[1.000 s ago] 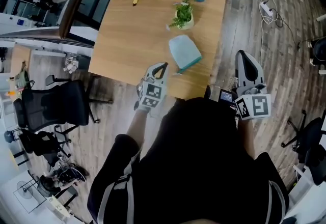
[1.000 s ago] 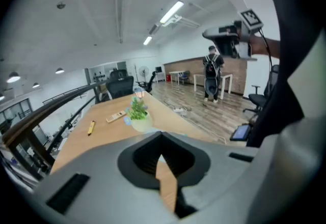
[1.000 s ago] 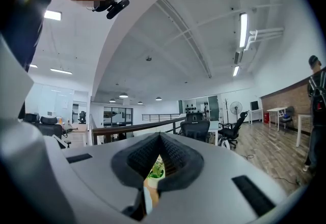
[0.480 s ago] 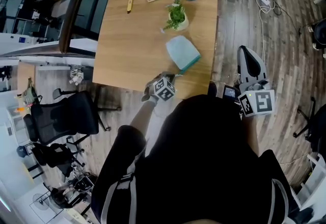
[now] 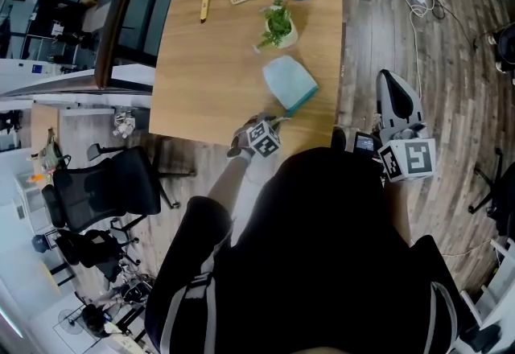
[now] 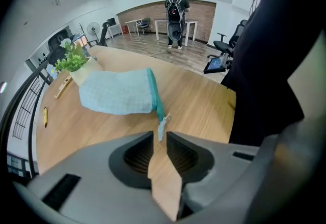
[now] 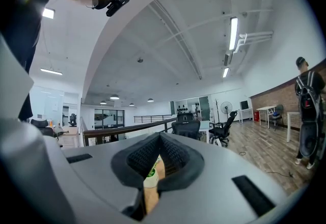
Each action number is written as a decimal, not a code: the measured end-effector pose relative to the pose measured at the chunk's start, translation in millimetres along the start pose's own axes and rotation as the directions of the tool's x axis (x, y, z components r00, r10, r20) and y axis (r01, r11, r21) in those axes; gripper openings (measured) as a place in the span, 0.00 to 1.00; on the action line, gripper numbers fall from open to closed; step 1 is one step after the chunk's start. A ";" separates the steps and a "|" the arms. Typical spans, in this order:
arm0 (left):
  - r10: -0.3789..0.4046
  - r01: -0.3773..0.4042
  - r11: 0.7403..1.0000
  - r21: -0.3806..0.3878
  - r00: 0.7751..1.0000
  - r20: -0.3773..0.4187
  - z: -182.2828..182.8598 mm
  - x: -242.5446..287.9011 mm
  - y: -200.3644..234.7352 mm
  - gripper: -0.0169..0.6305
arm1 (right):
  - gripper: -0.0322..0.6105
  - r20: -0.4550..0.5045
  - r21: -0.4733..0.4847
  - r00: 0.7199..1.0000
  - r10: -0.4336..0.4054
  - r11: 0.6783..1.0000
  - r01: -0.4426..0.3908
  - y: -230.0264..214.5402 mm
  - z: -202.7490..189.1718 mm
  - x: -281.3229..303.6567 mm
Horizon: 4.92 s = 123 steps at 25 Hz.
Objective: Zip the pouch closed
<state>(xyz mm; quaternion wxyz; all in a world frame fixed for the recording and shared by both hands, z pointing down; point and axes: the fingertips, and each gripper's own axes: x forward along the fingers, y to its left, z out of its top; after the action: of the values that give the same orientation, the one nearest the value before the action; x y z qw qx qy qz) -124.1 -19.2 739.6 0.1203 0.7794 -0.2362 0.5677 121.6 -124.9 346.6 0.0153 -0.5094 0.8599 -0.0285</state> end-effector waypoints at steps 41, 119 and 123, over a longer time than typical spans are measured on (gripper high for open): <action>0.040 -0.023 0.998 -0.067 0.962 0.269 76.2 -92.6 27.5 0.04 | 0.07 -0.093 0.000 0.985 0.146 0.989 -0.147 27.1 -18.3 4.5; 0.097 -0.145 0.989 0.026 0.772 0.629 184.7 -263.0 1.2 0.04 | 0.07 -0.327 -0.149 0.760 0.561 0.763 -0.628 160.4 -62.9 7.9; 0.092 -0.151 0.988 0.042 0.775 0.625 184.8 -263.1 -0.7 0.04 | 0.07 -0.330 -0.115 0.765 0.553 0.781 -0.614 159.0 -65.1 9.6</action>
<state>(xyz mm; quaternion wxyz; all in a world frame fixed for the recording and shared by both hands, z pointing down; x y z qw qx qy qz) -34.9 -41.9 431.6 -0.0363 0.9104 -0.2868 0.2961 -25.7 -54.9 401.3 -0.1531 -0.2041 0.9669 -0.0001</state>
